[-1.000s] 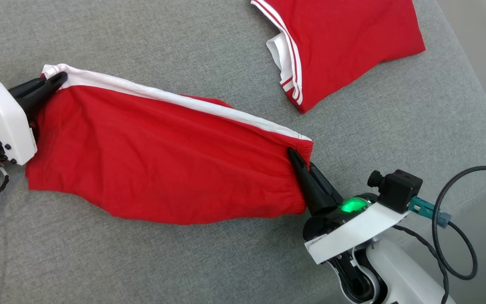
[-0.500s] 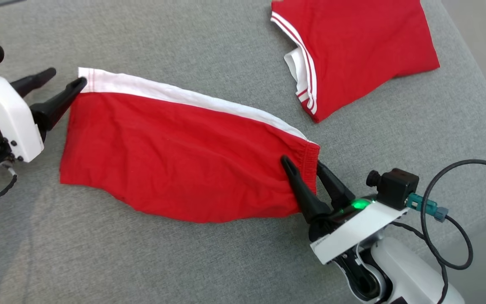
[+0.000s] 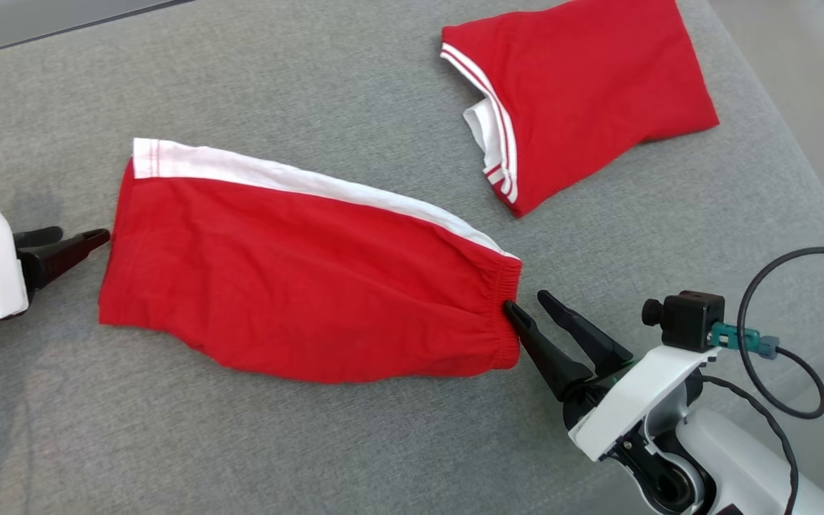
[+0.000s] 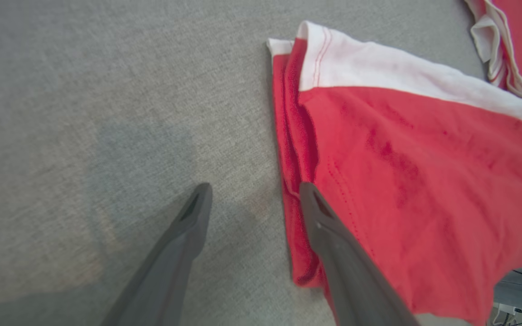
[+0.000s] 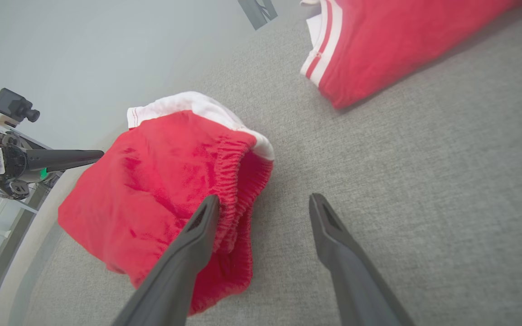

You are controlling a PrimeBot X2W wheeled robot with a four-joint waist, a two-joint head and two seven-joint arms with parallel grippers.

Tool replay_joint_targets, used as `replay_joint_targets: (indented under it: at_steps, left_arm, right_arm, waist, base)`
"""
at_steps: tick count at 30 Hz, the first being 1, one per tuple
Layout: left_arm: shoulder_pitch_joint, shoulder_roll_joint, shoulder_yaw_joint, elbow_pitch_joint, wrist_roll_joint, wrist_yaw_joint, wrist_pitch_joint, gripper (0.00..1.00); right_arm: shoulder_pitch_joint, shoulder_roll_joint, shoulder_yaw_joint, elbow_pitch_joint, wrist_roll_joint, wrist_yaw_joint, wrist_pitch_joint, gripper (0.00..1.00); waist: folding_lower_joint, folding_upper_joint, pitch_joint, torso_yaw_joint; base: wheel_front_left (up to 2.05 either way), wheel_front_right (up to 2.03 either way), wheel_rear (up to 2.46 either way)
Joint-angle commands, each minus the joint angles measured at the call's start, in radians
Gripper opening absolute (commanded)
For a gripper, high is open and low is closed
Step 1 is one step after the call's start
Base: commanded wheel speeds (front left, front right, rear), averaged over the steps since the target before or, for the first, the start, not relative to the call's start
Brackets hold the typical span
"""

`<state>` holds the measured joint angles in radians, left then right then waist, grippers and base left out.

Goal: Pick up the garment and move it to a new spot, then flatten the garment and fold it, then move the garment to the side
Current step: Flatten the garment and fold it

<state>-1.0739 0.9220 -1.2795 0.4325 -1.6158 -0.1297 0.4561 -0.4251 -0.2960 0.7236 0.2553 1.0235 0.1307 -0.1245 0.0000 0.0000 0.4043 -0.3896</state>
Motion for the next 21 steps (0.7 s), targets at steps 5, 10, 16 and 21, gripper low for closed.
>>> replay_joint_targets:
  at_steps: [5,10,16,21]
  left_arm:
    - [0.023,-0.003,0.018,0.032,-0.075,-0.002,0.060,1.00]
    - [0.036,0.005,0.025,0.038,-0.128,-0.002,0.128,1.00]
    - [0.061,0.000,0.011,0.078,-0.118,0.024,0.183,1.00]
    - [0.083,-0.020,0.006,0.050,-0.167,0.026,0.246,1.00]
  right_arm:
    - [0.020,-0.028,-0.032,-0.055,-0.001,0.000,0.047,1.00]
    - [0.052,-0.041,-0.074,-0.097,-0.025,0.000,0.051,1.00]
    - [0.094,-0.017,-0.109,-0.143,-0.057,0.000,0.080,1.00]
    - [0.125,-0.003,-0.136,-0.169,-0.078,0.000,0.098,1.00]
  waist:
    - [0.0000,0.0000,0.009,-0.042]
    - [0.0000,0.0000,0.010,-0.064]
    - [0.0000,0.0000,0.013,-0.094]
    - [0.0000,0.0000,0.014,-0.107]
  base:
    - [0.00,0.00,0.00]
    - [0.00,0.00,0.00]
    - [0.00,0.00,0.00]
    - [0.00,0.00,0.00]
